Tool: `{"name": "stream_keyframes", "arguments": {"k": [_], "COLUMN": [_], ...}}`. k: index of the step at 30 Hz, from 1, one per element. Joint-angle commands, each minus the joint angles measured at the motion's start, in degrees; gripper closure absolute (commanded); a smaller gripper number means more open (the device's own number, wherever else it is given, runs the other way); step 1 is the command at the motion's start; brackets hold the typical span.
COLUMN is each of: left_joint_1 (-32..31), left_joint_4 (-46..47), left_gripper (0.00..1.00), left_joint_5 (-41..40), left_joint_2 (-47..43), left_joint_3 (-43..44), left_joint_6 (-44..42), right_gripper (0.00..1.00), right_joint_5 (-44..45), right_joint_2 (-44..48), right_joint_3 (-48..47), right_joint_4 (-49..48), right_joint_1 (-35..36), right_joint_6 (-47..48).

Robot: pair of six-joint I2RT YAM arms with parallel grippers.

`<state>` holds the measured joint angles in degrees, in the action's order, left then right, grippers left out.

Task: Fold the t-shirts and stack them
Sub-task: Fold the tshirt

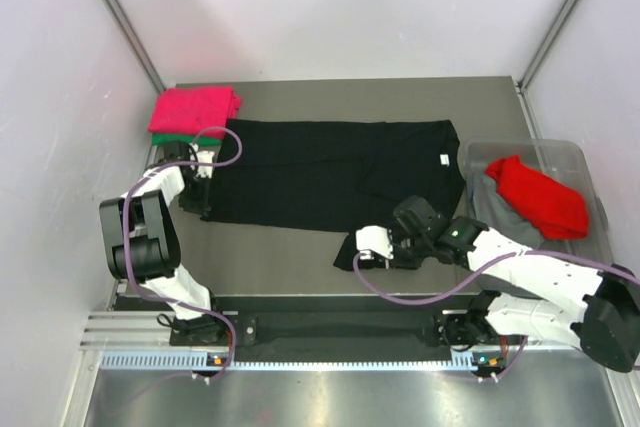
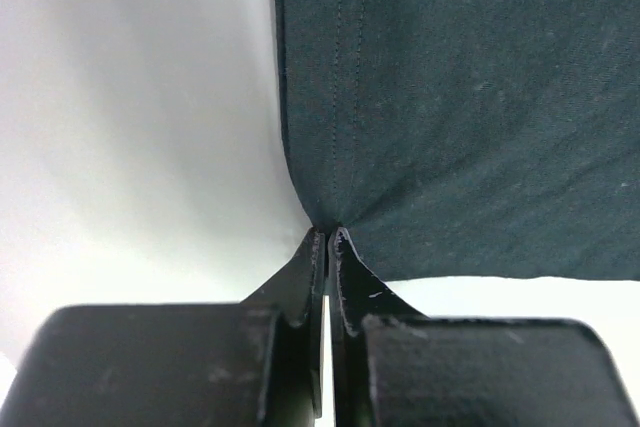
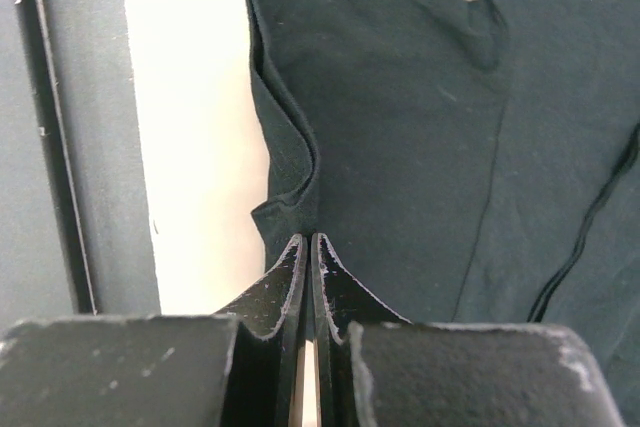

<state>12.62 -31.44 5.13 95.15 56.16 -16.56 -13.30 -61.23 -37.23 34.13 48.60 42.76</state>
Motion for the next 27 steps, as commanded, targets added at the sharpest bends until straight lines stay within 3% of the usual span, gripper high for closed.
{"name": "stream_keyframes", "arguments": {"k": [1,13,27], "left_joint_1": [0.38,0.12,-3.04], "left_joint_4": [-2.13,-5.3,-5.47], "left_gripper": [1.0,1.0,1.0], "left_joint_5": [1.02,5.51,7.0], "left_joint_2": [0.74,0.2,10.3], "left_joint_3": [1.75,10.28,22.93], "left_joint_6": [0.56,1.09,1.35], "right_gripper": [1.0,1.0,1.0], "right_joint_5": [-0.5,5.82,17.25], "right_joint_2": [2.25,4.02,-6.35], "right_joint_3": [-1.79,-8.28,-22.17], "right_joint_4": [-1.35,-0.03,-7.75], "right_joint_1": [-1.84,-10.27,-19.41], "right_joint_6": [-1.1,0.04,0.92]}}
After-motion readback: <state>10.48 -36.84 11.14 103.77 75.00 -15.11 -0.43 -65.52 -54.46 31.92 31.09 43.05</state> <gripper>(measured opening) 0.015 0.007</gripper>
